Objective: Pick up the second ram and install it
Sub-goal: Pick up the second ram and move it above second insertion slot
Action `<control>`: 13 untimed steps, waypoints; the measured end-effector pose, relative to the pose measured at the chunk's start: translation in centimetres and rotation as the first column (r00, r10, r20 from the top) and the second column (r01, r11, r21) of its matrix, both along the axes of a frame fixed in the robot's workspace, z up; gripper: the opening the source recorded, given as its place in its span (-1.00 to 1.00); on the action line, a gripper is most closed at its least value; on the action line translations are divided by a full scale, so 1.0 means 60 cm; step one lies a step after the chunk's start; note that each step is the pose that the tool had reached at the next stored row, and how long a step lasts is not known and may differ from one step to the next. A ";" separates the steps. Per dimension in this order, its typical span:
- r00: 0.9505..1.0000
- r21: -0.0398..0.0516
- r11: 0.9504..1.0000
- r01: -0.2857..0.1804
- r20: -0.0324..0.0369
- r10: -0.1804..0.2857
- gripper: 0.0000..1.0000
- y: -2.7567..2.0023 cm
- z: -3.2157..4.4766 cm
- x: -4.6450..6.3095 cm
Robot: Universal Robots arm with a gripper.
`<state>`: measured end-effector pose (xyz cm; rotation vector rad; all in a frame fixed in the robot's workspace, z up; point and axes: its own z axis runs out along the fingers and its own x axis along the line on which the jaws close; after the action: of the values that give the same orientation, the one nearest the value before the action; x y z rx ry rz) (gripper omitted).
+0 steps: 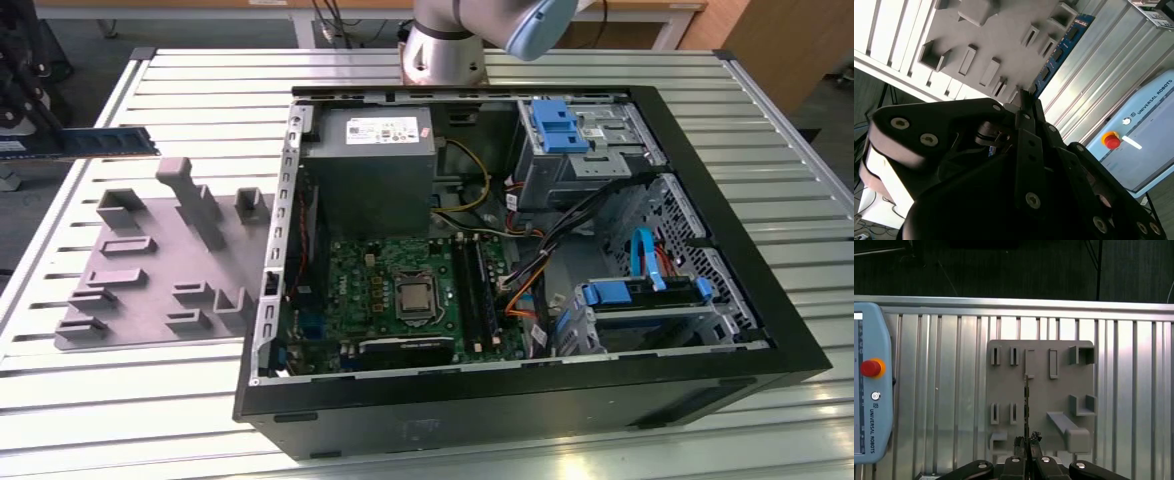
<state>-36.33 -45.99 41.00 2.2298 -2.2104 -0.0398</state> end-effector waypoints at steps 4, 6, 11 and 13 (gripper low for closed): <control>1.000 0.000 1.000 0.000 0.000 0.000 -0.73 0.0000 0.000 0.004; 1.000 0.000 1.000 0.000 0.000 0.000 -0.73 0.0000 0.000 0.006; 1.000 0.000 1.000 0.000 0.000 0.000 -0.73 0.0000 0.000 0.011; 1.000 0.000 1.000 0.000 0.000 0.000 -0.73 0.0000 0.000 0.014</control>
<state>-35.51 -45.98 41.00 2.2297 -2.2105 -0.0398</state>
